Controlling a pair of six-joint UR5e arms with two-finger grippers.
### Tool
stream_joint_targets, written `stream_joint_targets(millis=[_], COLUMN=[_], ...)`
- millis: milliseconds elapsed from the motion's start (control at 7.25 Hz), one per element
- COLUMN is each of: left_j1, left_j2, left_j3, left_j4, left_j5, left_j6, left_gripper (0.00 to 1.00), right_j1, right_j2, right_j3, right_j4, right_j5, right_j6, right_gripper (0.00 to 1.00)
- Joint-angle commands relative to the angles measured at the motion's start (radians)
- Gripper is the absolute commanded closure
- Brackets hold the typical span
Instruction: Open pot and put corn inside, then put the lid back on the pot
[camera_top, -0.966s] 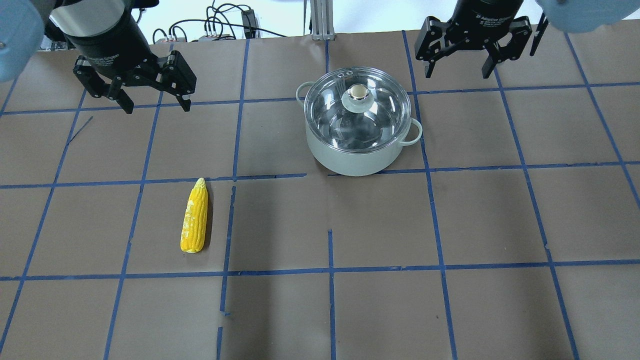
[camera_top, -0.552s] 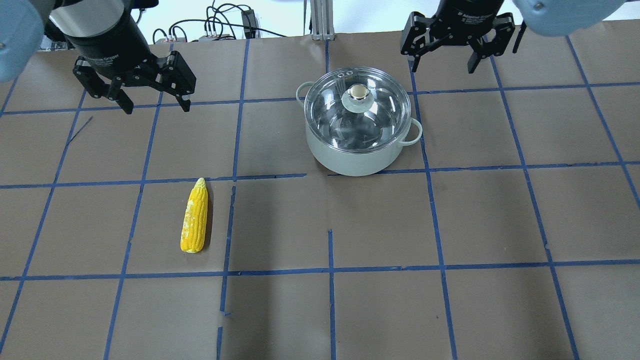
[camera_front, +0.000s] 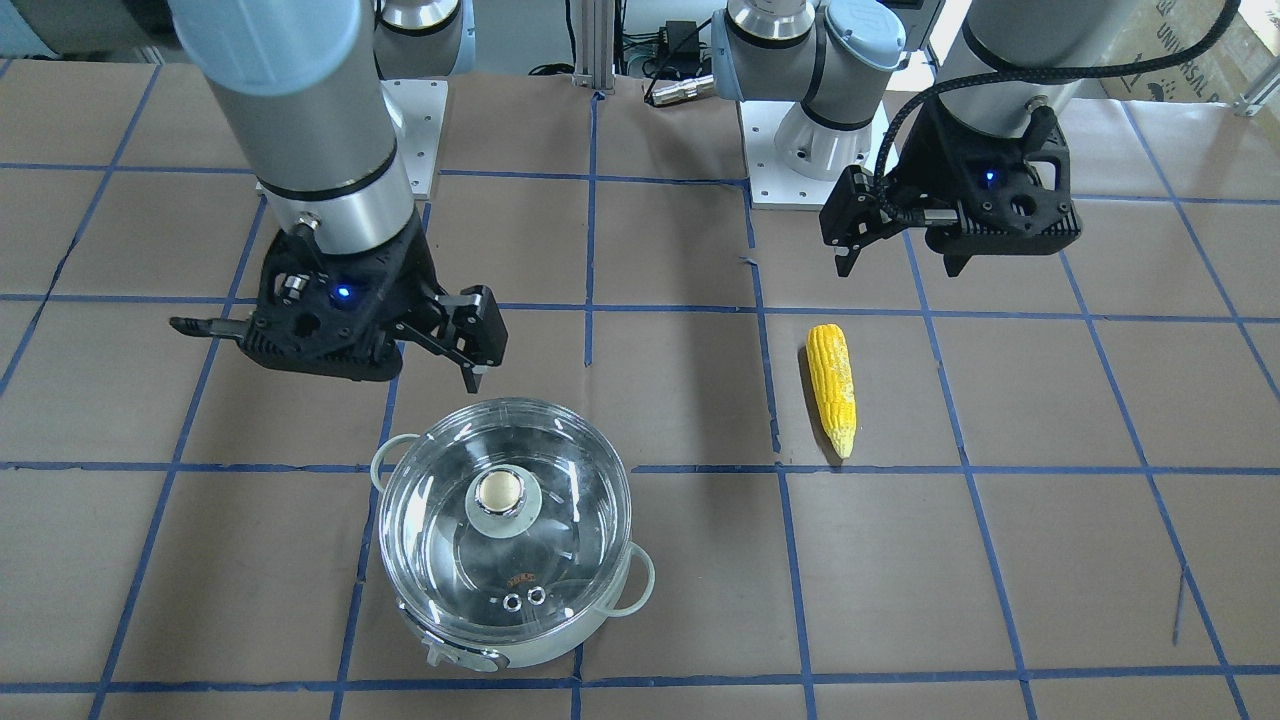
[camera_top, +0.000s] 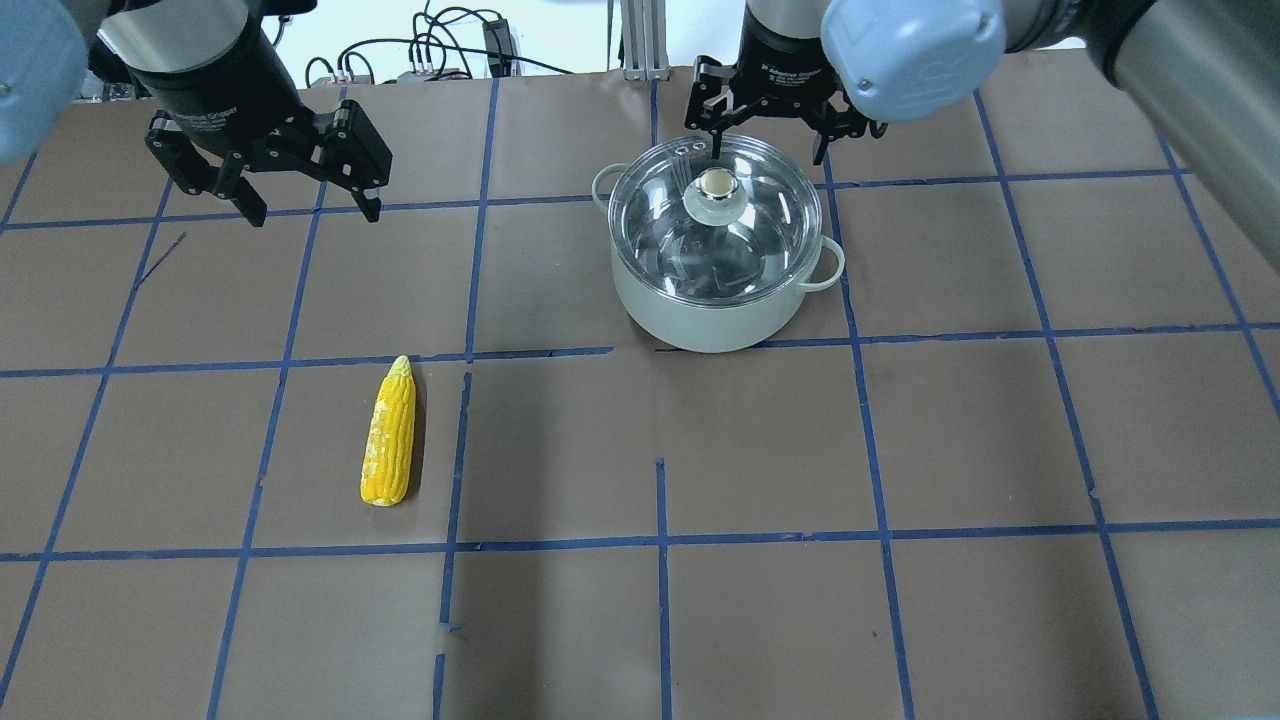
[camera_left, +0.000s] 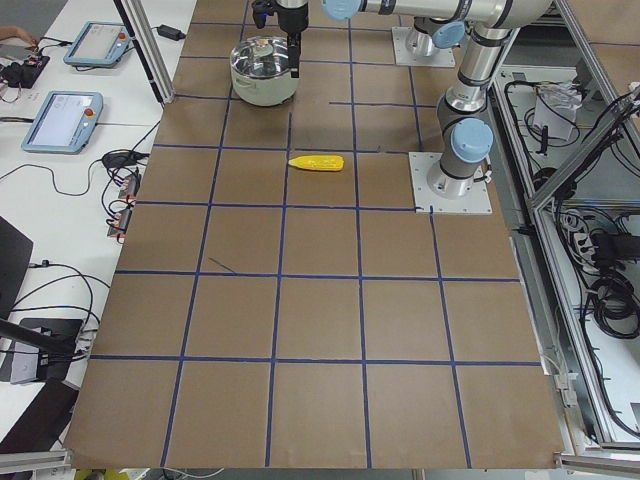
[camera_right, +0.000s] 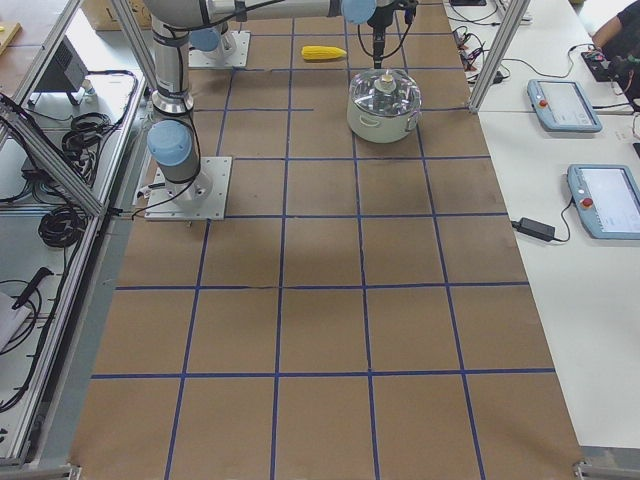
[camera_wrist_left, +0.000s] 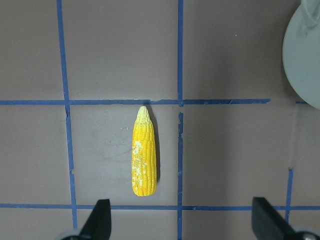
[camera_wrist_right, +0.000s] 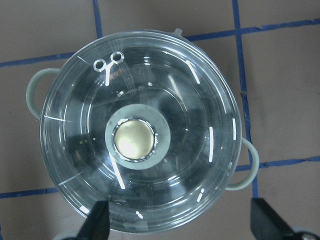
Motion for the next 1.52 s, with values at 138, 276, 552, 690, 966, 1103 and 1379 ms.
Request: stream_joint_targets(millis=[138, 276, 552, 690, 966, 1103, 1379], left_j1=[0.0, 0.0, 0.0, 0.0, 0.0, 0.0, 0.0], left_j2=[0.001, 0.001, -0.001, -0.001, 0.001, -0.001, -0.001], left_j3=[0.0, 0.002, 0.003, 0.003, 0.002, 0.002, 0.002], left_j4=[-0.001, 0.0, 0.0, 0.0, 0.0, 0.0, 0.0], left_j5=[0.0, 0.0, 0.0, 0.0, 0.0, 0.0, 0.0], left_j6=[0.001, -0.001, -0.001, -0.001, 0.001, 0.001, 0.001], left_gripper=[0.0, 0.0, 0.0, 0.0, 0.0, 0.0, 0.0], right_j1=[0.012, 0.012, 0.012, 0.012, 0.014, 0.014, 0.014], right_j2=[0.1, 0.118, 0.134, 0.135, 0.138, 0.149, 0.152], right_j3=[-0.003, -0.003, -0.003, -0.001, 0.002, 0.0, -0.001], right_j4=[-0.101, -0.104, -0.151, -0.15, -0.15, -0.15, -0.15], right_j5=[0.005, 0.005, 0.005, 0.007, 0.007, 0.005, 0.007], right_j6=[-0.017, -0.04, -0.042, -0.04, -0.04, -0.04, -0.039], right_gripper=[0.02, 0.02, 0.03, 0.06, 0.08, 0.09, 0.16])
